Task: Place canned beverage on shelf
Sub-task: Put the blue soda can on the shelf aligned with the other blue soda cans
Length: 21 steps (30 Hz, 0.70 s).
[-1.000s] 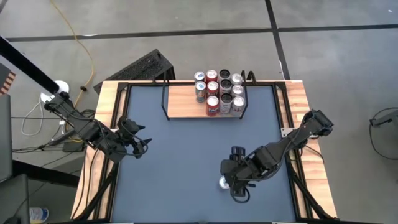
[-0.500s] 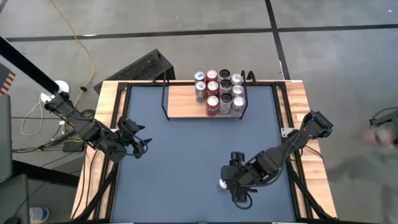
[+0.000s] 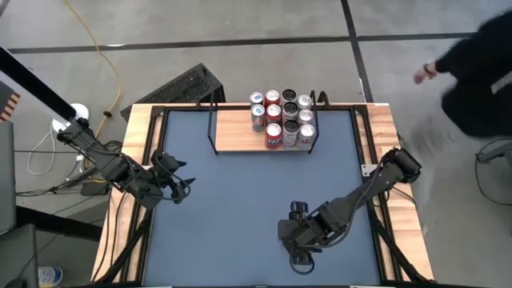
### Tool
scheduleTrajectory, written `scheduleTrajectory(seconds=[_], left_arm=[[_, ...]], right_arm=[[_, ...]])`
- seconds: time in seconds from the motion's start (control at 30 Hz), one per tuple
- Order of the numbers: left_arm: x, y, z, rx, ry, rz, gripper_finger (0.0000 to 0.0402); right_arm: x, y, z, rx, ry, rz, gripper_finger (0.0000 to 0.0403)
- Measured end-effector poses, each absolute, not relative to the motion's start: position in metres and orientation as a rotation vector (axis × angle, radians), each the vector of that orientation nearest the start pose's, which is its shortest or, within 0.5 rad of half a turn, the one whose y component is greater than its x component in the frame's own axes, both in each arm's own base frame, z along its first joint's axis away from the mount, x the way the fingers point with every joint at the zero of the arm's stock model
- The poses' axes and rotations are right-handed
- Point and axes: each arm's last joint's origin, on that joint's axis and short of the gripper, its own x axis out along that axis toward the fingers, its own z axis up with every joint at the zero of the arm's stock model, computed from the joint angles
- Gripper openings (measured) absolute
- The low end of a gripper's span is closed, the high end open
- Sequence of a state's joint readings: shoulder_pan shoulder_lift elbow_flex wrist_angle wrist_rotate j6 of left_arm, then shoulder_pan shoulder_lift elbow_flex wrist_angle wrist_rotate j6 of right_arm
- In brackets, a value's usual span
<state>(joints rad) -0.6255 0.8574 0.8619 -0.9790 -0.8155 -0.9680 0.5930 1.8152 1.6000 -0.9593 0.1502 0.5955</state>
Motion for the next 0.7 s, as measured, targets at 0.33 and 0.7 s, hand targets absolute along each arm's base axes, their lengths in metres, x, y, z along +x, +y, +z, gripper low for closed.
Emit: scheduleTrajectory(seconds=[0.33, 0.7], left_arm=[[0.127, -0.065, 0.292, -0.266, 0.559, 0.492, 0.0311], [0.127, -0.065, 0.292, -0.265, 0.558, 0.492, 0.0311]], right_arm=[[0.312, 0.199, 0.273, 0.092, 1.208, 0.025, 0.0295], [0.316, 0.194, 0.271, 0.065, 1.202, 0.045, 0.0295]])
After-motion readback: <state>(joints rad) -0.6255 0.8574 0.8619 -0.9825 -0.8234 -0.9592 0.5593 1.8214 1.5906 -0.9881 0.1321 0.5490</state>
